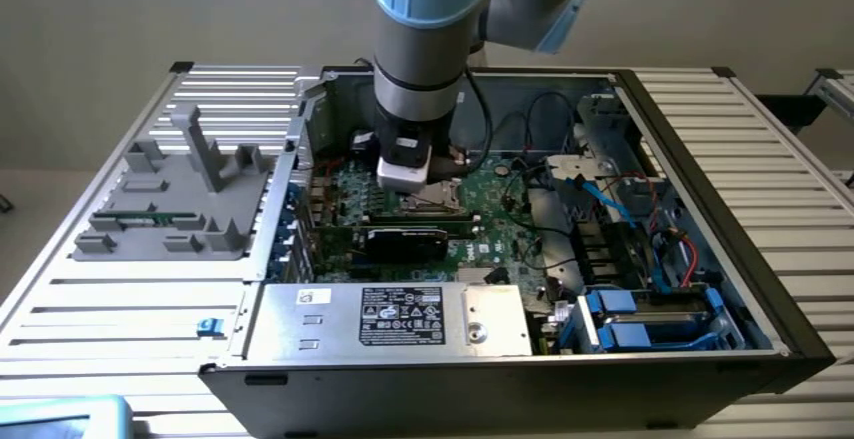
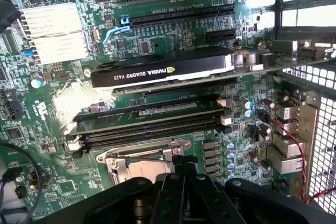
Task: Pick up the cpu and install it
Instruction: 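Install the second cpu locking lever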
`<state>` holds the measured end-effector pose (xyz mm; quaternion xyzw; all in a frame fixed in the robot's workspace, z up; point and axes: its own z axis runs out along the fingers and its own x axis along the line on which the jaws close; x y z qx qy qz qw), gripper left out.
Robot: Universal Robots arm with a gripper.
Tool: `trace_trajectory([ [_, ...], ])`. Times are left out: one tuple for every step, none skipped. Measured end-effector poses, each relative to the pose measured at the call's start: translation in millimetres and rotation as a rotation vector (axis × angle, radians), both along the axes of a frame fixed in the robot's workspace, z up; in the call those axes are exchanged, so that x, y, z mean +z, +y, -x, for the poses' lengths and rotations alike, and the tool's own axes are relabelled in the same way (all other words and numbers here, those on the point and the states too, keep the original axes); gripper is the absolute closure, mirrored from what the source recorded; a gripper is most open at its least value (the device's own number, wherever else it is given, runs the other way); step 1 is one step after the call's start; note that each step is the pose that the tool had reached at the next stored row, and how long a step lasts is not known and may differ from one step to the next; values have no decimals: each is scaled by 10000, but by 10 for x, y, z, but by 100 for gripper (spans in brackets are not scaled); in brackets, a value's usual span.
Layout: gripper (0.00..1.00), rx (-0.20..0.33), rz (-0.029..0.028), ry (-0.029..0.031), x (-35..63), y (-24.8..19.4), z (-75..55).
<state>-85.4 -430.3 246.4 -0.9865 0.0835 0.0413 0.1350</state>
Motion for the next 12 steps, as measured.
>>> trace_trajectory([
  [89,-2,-81,2,-5,1,2],
  [89,-3,-150,4,-11,1,5],
  [89,-1,-184,12,-18,1,8],
  [89,-2,-195,33,-20,1,9],
  [89,-2,-192,54,-20,0,9],
  [89,-2,-195,60,-22,-2,10],
  [89,-3,-195,64,-34,-2,10],
  [89,-3,-195,67,-51,-2,10],
  [89,-3,-198,67,-67,-2,10],
  [89,-2,-197,73,-84,-2,10],
  [89,-2,-199,79,-102,-2,10],
  [89,-1,-199,90,-119,-2,12],
])
